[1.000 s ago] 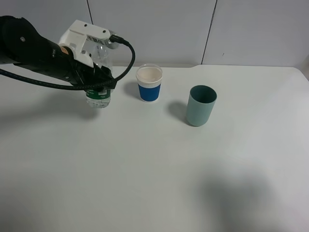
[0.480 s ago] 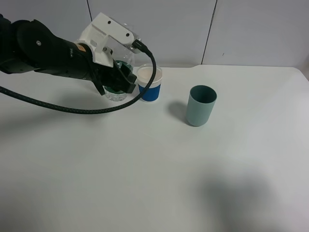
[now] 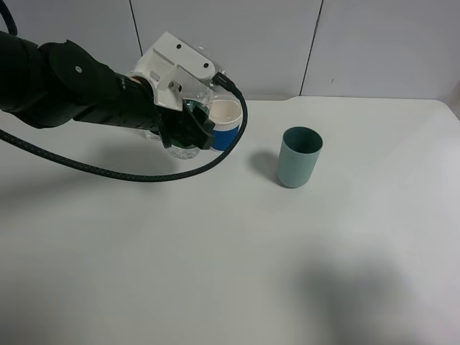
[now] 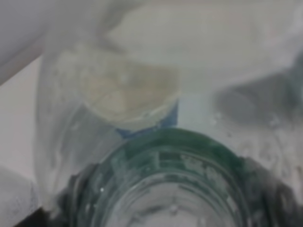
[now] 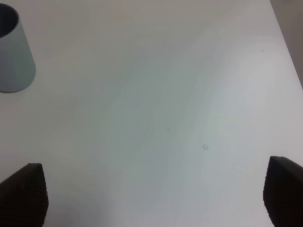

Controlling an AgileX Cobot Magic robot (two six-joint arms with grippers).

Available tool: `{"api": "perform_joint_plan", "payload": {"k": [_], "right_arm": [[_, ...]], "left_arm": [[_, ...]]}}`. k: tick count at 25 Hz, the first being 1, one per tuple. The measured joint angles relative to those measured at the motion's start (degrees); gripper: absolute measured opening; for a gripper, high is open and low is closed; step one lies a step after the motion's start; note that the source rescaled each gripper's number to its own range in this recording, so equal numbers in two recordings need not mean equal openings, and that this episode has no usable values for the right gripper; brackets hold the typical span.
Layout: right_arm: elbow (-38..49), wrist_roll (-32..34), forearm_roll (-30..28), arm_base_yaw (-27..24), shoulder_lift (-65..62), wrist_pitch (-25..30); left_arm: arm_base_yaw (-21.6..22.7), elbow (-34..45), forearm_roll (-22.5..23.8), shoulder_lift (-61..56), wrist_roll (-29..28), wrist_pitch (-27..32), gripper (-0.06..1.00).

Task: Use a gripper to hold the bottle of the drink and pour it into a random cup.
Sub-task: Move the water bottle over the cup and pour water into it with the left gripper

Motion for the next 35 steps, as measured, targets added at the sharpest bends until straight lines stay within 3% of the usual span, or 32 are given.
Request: {"api": "perform_joint_plan", "payload": {"k": [5, 7, 9, 12, 17, 23, 27, 31, 35], "right_arm": [[0.0, 0.0, 0.0, 0.0, 0.0, 0.0], [0.0, 0.0, 0.0, 0.0, 0.0, 0.0], [0.0, 0.0, 0.0, 0.0, 0.0, 0.0], [0.0, 0.0, 0.0, 0.0, 0.0, 0.0], [0.0, 0.0, 0.0, 0.0, 0.0, 0.0], [0.0, 0.0, 0.0, 0.0, 0.0, 0.0], [0.0, 0.0, 0.0, 0.0, 0.0, 0.0], [0.0, 0.0, 0.0, 0.0, 0.0, 0.0], [0.0, 0.0, 0.0, 0.0, 0.0, 0.0]], "left_arm": [[0.0, 0.0, -4.1, 0.0, 3.6, 0.0, 0.0], [0.0, 0.0, -3.8, 0.0, 3.4, 0.0, 0.0], [0.3, 0.0, -0.3, 0.0, -0.4, 0.0, 0.0], [2.2, 0.0, 11.7, 0.0, -13.7, 1.0, 0.0], [9.4, 0.0, 40.4, 0.0, -45.6, 6.5, 0.0], [16.5, 0.0, 70.6, 0.0, -75.6, 11.8, 0.0], [18.4, -0.1, 87.2, 0.0, -90.9, 13.6, 0.0], [18.5, -2.3, 103.1, 0.0, -104.0, 19.1, 0.0], [18.5, -5.0, 116.3, 0.0, -112.5, 24.5, 0.0]]}}
